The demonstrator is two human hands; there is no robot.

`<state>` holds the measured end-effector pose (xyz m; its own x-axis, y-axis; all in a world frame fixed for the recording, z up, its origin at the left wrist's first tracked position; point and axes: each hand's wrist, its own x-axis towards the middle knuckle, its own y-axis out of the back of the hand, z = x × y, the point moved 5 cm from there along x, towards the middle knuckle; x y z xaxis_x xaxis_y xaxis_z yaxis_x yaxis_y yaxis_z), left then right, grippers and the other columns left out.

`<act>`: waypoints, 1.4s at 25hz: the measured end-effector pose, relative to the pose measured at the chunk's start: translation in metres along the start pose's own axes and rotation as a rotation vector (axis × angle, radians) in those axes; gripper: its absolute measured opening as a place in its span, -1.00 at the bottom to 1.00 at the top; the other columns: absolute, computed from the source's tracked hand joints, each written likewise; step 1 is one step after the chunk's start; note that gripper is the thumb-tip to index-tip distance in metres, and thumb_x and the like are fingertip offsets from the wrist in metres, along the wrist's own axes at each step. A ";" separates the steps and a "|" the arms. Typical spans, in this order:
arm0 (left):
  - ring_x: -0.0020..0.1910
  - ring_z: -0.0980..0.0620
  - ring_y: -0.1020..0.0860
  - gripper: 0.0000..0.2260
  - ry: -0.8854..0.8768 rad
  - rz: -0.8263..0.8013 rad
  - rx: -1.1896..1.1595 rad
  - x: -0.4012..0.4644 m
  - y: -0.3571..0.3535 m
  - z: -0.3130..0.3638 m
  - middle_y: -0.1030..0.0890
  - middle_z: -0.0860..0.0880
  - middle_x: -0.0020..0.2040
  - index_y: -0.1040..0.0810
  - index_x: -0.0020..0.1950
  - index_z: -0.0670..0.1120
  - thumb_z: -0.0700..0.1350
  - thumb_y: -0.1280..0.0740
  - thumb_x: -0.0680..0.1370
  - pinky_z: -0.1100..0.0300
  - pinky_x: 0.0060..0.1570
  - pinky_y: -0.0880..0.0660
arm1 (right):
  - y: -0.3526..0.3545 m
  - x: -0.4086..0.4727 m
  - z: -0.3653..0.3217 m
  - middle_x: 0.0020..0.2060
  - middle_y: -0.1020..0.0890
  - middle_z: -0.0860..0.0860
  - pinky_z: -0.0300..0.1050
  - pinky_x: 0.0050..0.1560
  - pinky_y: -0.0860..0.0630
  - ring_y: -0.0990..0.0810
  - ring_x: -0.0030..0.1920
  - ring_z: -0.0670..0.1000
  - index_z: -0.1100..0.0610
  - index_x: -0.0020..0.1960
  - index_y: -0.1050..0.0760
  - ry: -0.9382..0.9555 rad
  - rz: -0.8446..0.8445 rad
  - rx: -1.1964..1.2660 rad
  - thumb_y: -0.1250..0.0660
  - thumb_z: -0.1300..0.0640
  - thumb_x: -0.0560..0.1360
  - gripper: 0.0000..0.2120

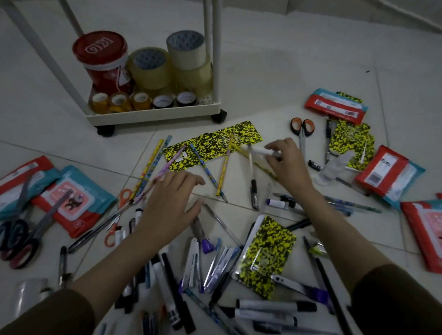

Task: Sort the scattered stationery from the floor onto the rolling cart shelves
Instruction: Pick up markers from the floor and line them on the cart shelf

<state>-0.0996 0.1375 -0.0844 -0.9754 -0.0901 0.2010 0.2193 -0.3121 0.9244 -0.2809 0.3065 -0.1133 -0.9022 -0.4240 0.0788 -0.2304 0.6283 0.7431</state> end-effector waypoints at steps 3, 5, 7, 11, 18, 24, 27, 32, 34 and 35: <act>0.25 -0.04 -0.33 -0.57 -0.029 0.007 0.026 0.012 -0.008 0.034 -0.49 -0.12 0.23 -0.43 0.30 -0.16 -0.05 -0.28 0.47 0.14 0.21 -0.24 | 0.012 -0.047 -0.042 -0.08 -0.50 0.15 -0.27 -0.14 -0.41 -0.49 -0.16 -0.05 0.26 0.03 -0.55 0.233 -0.016 0.111 -0.34 0.29 0.47 -0.86; 0.37 -0.07 -0.30 -0.49 -0.036 -0.045 0.025 0.018 -0.017 0.052 -0.41 -0.09 0.34 -0.32 0.40 -0.15 -0.06 -0.33 0.48 0.09 0.33 -0.19 | 0.008 -0.073 -0.060 -0.13 -0.49 0.05 -0.35 -0.17 -0.40 -0.47 -0.20 -0.17 0.18 -0.04 -0.52 0.264 -0.103 0.250 -0.35 0.28 0.47 -0.92; 0.36 -0.06 -0.34 -0.55 -0.028 -0.093 0.022 0.022 -0.024 0.062 -0.44 -0.06 0.32 -0.28 0.41 -0.09 -0.08 -0.25 0.54 0.12 0.32 -0.18 | 0.003 -0.085 -0.068 -0.17 -0.49 -0.01 -0.38 -0.20 -0.42 -0.49 -0.22 -0.22 0.11 -0.08 -0.44 0.191 -0.252 0.469 -0.35 0.28 0.47 -0.88; -0.05 -0.16 -0.57 -0.73 0.103 -0.212 -0.037 0.020 -0.027 0.056 -0.62 -0.10 0.00 -0.31 0.29 -0.03 0.00 -0.12 0.61 0.08 -0.17 -0.39 | 0.016 -0.083 -0.032 -0.13 -0.54 0.05 -0.23 -0.11 -0.51 -0.55 -0.17 -0.02 0.11 0.01 -0.44 0.034 -0.400 0.550 -0.37 0.21 0.47 -0.84; -0.21 -0.14 -0.56 -0.77 0.164 -0.282 -0.202 0.008 -0.028 0.049 -0.59 -0.13 -0.18 -0.38 0.15 -0.10 0.02 -0.14 0.61 0.03 -0.21 -0.49 | 0.039 -0.093 0.073 0.07 -0.50 0.08 0.06 0.00 -0.45 -0.45 0.06 0.16 0.10 0.17 -0.43 0.050 -0.340 -0.505 -0.27 0.16 0.49 -0.75; -0.25 -0.10 -0.52 -0.82 0.134 -0.251 -0.190 0.012 -0.027 0.055 -0.51 -0.03 -0.25 -0.39 0.14 -0.06 -0.02 -0.16 0.61 0.13 -0.34 -0.32 | 0.024 -0.087 0.071 0.19 -0.43 0.10 -0.01 0.03 -0.38 -0.40 0.19 0.13 0.15 0.26 -0.35 0.057 -0.334 -0.684 -0.21 0.11 0.54 -0.70; -0.20 -0.12 -0.57 -0.84 0.164 -0.246 -0.282 0.010 -0.027 0.050 -0.59 -0.09 -0.19 -0.39 0.12 -0.07 -0.02 -0.18 0.60 0.07 -0.27 -0.44 | 0.023 -0.081 0.062 0.19 -0.40 0.16 -0.02 0.06 -0.37 -0.41 0.20 0.14 0.22 0.24 -0.37 0.098 -0.413 -0.657 -0.19 0.17 0.56 -0.73; -0.50 0.18 -0.34 -0.90 0.399 -0.148 -0.701 0.014 -0.015 0.032 -0.43 0.01 -0.35 -0.29 0.08 -0.05 -0.08 -0.15 0.60 0.27 -0.44 -0.28 | 0.042 -0.049 -0.014 -0.07 -0.51 0.22 -0.08 -0.19 -0.33 -0.52 -0.08 0.17 0.29 0.07 -0.43 0.049 -0.346 -0.078 -0.18 0.21 0.59 -0.84; -0.40 0.10 -0.34 -0.93 0.495 -0.055 -0.864 0.023 -0.001 0.024 -0.39 -0.01 -0.31 -0.31 0.07 -0.04 -0.12 -0.07 0.62 0.17 -0.31 -0.30 | 0.039 -0.039 -0.062 -0.14 -0.58 0.11 -0.21 -0.27 -0.48 -0.61 -0.20 0.02 0.20 0.08 -0.40 0.008 -0.406 0.329 -0.15 0.20 0.60 -0.89; -0.35 0.07 -0.35 -0.90 0.521 0.004 -0.918 0.029 0.010 0.020 -0.40 -0.02 -0.28 -0.33 0.05 -0.03 -0.15 -0.05 0.63 0.13 -0.29 -0.32 | 0.033 -0.034 -0.086 -0.18 -0.59 0.06 -0.28 -0.31 -0.51 -0.62 -0.27 -0.07 0.18 0.09 -0.38 -0.014 -0.439 0.496 -0.13 0.21 0.61 -0.90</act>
<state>-0.1259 0.1503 -0.0631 -0.8932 -0.4195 -0.1619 0.3660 -0.8875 0.2801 -0.2267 0.2857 -0.0345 -0.6901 -0.7028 -0.1728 -0.7154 0.6262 0.3099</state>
